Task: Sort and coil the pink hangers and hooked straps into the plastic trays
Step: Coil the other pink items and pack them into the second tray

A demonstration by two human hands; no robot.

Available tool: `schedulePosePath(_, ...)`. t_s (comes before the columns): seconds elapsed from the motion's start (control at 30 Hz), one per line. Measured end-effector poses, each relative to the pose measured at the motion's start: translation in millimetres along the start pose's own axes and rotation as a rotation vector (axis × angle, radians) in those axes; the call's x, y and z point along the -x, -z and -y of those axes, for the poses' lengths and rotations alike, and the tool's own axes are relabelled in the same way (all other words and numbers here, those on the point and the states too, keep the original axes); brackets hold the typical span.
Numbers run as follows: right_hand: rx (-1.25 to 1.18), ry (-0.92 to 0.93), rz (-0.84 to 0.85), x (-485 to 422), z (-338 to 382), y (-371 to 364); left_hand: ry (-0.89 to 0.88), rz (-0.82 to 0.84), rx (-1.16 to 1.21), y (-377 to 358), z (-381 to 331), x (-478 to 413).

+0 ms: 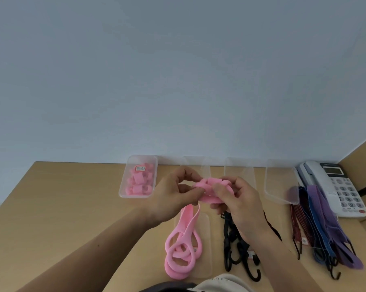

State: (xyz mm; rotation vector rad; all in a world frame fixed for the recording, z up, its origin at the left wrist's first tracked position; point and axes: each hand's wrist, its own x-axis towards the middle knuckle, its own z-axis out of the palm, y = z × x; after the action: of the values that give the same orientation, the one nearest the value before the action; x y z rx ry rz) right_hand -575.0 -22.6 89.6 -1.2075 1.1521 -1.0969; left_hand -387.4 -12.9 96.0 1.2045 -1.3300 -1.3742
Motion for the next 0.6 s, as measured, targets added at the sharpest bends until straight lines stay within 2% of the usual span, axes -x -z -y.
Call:
schedulePosePath(0.1, 0.024, 0.007, 0.094, 1, 1, -3, 0.09, 0.081, 0.024, 3, -5, -3)
schedulePosePath(0.2, 0.017, 0.024, 0.142, 1, -1, -8, 0.069, 0.138, -0.028, 4, -6, -5)
schedulePosePath(0.4, 0.077, 0.05, 0.135, -3, -10, -8, 0.053, -0.02, -0.033, 13, 4, -3)
schedulePosePath(0.6, 0.1, 0.037, 0.018, -5, -20, -25, 0.065, -0.058, -0.034, 20, 17, -4)
